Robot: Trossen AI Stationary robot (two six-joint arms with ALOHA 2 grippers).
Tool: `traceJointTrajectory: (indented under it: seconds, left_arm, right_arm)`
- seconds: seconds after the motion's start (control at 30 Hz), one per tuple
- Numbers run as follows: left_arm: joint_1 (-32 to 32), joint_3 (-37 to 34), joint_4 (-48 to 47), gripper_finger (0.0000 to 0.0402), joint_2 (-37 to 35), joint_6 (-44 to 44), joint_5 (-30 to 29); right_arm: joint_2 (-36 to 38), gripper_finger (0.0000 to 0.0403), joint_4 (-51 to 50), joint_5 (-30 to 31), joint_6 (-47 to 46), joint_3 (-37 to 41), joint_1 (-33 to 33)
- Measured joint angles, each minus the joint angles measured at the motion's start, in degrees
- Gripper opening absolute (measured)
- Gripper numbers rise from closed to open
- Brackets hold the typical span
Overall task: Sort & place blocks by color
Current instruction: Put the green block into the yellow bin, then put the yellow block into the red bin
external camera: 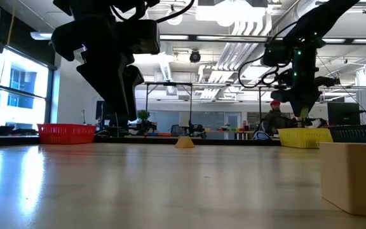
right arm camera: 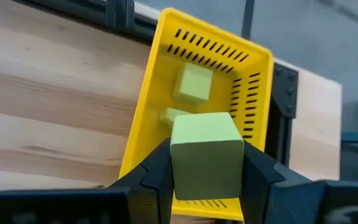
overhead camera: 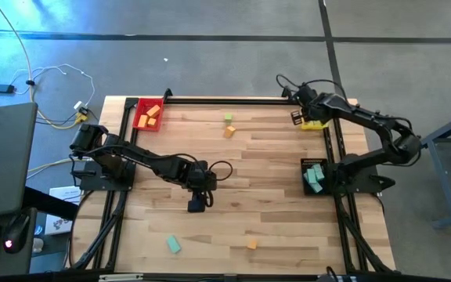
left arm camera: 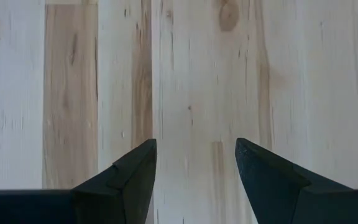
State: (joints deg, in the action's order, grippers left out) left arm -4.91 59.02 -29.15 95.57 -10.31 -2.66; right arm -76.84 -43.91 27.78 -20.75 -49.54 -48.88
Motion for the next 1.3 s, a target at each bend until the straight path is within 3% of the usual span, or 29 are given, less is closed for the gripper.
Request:
traceJointTrajectory:
  seconds: [0.23, 0.6, 0.87, 1.07, 1.3]
  left_arm:
    - [0.0, 0.0, 0.0, 0.0204, 0.0, 1.4, -0.2]
    - [0.0, 0.0, -0.1, 0.0204, 0.0, 1.5, -0.8]
    - [-0.1, 0.0, -1.7, 0.0204, 0.0, 1.4, -1.1]
    - [-0.6, 0.0, -3.2, 0.0204, 0.0, 0.4, -3.0]
    - [-1.2, 0.0, -3.2, 0.0204, 0.0, -0.8, -2.8]
  right_arm:
    - [0.0, 0.011, 0.0, -4.1, 2.8, 0.0, -2.5]
    - [0.0, 0.0189, 0.2, -4.0, 2.8, 0.0, -2.5]
    - [0.0, 0.0198, 0.9, -4.1, 2.9, 0.0, -1.8]
    - [1.3, 0.0189, 2.2, -4.4, 3.7, 0.0, 4.2]
    - [3.9, 0.0181, 1.7, -9.3, -1.1, 0.0, 17.5]
